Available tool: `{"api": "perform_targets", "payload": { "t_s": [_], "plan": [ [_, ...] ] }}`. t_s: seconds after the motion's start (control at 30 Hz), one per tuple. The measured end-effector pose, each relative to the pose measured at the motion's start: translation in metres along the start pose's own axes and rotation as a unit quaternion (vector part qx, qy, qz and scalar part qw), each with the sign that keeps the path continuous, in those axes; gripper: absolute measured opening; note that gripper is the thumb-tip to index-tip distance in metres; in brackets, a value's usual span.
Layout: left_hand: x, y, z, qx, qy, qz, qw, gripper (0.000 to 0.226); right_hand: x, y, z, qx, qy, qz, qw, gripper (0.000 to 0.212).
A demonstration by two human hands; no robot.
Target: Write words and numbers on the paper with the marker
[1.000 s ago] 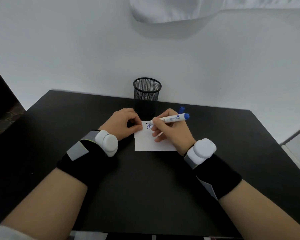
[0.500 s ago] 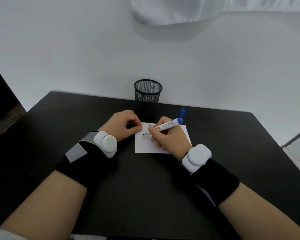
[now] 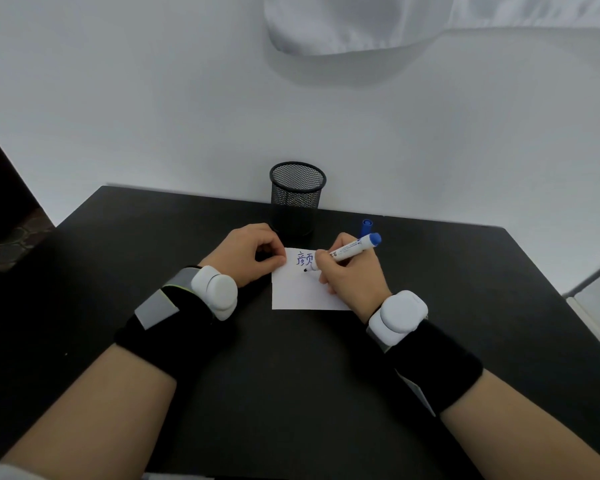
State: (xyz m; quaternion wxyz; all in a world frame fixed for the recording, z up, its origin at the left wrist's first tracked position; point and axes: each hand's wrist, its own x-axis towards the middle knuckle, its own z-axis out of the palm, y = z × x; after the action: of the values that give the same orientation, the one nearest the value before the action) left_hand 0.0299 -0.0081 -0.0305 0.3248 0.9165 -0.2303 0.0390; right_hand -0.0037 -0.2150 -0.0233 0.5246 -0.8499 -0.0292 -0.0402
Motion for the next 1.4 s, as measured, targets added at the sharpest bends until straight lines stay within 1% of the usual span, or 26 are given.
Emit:
{"api": "perform_targets", "payload": {
  "t_s": [0.13,0.37,0.57,0.73,0.9,1.03,1.17,1.3,1.4],
  "plan": [
    [0.0002,-0.0007,0.0,-0.001,-0.001,0.001,1.0,0.005,0.0006,0.001,-0.0021,0.016,-0.012,0.007,1.0,0.021],
    [0.0012,-0.0022,0.0015,0.001,0.003,0.004,1.0,0.006,-0.0007,0.0034,-0.0015,0.024,-0.011,-0.007,1.0,0.023],
    [0.0015,-0.0027,0.0013,0.002,-0.002,0.0,1.0,0.007,-0.0023,0.0022,-0.0015,0.006,-0.046,-0.009,0.999,0.023],
    [0.001,-0.0023,0.0011,-0.001,0.0,0.002,1.0,0.006,-0.0021,0.0021,-0.002,0.005,-0.01,-0.006,1.0,0.023],
    [0.0015,-0.002,0.0009,0.001,-0.005,-0.004,1.0,0.007,-0.0036,0.0002,-0.0019,0.007,-0.049,-0.002,0.999,0.025],
    [0.0011,-0.0022,0.0007,-0.002,-0.006,-0.003,1.0,0.007,-0.0033,0.0001,-0.0018,0.019,-0.022,-0.004,1.0,0.024],
    [0.0008,-0.0021,0.0012,-0.005,-0.001,-0.003,1.0,0.008,-0.0037,-0.0024,-0.0024,0.008,-0.039,0.004,0.999,0.022],
    [0.0007,-0.0025,0.0015,-0.008,0.001,-0.004,1.0,0.007,-0.0017,-0.0009,-0.0074,0.04,0.004,0.004,0.999,0.019],
    [0.0005,-0.0024,0.0018,-0.008,0.007,0.003,1.0,0.006,-0.0004,0.0016,-0.0088,0.039,-0.002,0.01,0.999,0.021]
  ]
}}
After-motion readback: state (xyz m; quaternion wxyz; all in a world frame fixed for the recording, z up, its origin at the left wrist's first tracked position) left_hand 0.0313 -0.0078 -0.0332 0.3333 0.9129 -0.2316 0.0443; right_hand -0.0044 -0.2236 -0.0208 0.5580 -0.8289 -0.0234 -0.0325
